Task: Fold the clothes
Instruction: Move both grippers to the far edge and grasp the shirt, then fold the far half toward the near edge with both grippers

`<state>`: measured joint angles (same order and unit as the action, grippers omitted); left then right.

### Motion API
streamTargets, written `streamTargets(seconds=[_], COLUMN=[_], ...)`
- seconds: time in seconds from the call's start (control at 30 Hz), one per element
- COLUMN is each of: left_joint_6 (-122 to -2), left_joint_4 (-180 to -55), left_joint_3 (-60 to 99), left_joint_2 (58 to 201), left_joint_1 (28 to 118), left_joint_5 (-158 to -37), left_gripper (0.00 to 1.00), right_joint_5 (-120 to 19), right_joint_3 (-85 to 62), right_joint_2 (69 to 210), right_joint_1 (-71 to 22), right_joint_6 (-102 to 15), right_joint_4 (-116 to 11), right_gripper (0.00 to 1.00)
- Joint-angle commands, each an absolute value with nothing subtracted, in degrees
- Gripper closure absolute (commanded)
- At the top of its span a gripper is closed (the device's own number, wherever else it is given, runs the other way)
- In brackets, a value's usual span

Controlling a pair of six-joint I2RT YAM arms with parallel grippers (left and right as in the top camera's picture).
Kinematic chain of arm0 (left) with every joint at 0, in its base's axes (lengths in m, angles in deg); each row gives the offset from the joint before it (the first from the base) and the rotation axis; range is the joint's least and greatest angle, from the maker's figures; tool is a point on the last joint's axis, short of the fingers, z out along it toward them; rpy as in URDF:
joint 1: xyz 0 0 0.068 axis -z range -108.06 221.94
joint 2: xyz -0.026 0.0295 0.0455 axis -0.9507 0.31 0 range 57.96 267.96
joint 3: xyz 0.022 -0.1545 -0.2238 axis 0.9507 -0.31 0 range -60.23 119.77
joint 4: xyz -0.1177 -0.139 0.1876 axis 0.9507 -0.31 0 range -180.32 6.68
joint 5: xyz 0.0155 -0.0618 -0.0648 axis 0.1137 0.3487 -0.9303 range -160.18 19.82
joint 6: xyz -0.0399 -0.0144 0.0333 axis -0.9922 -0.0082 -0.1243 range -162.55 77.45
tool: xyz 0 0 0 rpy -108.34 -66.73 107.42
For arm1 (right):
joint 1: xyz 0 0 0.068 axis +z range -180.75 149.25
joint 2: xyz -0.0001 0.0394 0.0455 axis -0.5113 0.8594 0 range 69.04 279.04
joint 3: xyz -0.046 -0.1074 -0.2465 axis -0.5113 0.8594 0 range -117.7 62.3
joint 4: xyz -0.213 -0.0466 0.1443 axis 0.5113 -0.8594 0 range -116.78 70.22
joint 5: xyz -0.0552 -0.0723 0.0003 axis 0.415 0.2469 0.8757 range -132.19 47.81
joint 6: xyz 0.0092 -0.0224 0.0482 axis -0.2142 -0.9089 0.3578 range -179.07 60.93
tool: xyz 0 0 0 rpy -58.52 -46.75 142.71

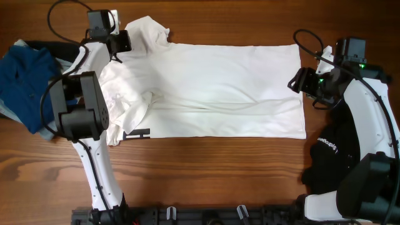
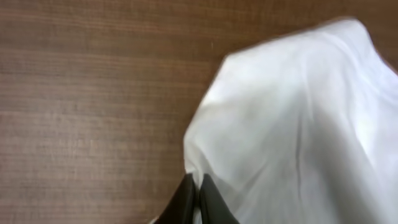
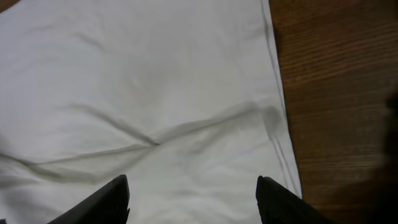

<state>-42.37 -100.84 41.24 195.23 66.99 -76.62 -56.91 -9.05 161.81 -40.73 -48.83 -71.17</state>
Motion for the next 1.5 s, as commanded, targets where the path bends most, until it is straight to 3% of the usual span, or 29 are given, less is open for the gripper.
streamTargets(seconds=[0.0,0.23,0.5,0.87,1.0,1.07,1.13,1.17,1.47], left_joint_6=[-48.0,-55.5,-55.5,-55.5,-55.5,-55.5,-55.4,-55.4,-55.5], left_joint_4=[-108.9,-116.7,-120.5,-120.5,-120.4,-120.5,-120.4,-120.4,-119.5], left_joint_3=[39.3,39.3,39.2,39.2,39.2,39.2,39.2,39.2,39.3], left_joint_2=[194.6,189.7,189.7,189.7,189.7,189.7,189.7,189.7,180.4], left_joint_1=[66.9,66.9,66.9,66.9,66.9,66.9,66.9,66.9,64.5], left_joint_5=[-80.8,-88.9,-88.8,-88.8,-88.8,-88.8,-88.8,-88.8,-89.4], left_gripper=[0.96,0.95,0.94,0.93,0.93,0.93,0.94,0.94,0.96], right_joint_5=[-52.3,-51.2,-47.9,-38.1,-40.7,-40.5,-40.5,-40.5,-37.7], right_joint_3=[-15.6,-38.1,-38.3,-38.3,-38.3,-38.3,-38.3,-38.3,-38.3], right_joint_2=[167.9,190.4,201.1,204.3,206.5,206.6,206.6,206.6,197.5], right_joint_1=[-40.9,-40.7,-36.5,-36.0,-35.5,-35.2,-35.2,-35.3,-36.0], right_joint_6=[-49.6,-52.9,-48.4,-45.0,-45.2,-45.1,-44.8,-44.2,-42.2], right_joint_4=[-70.8,-64.5,-46.4,-43.7,-43.6,-43.5,-43.5,-43.6,-51.9], right_gripper=[0.34,0.31,0.32,0.29,0.45,0.62,0.89,0.96,0.96])
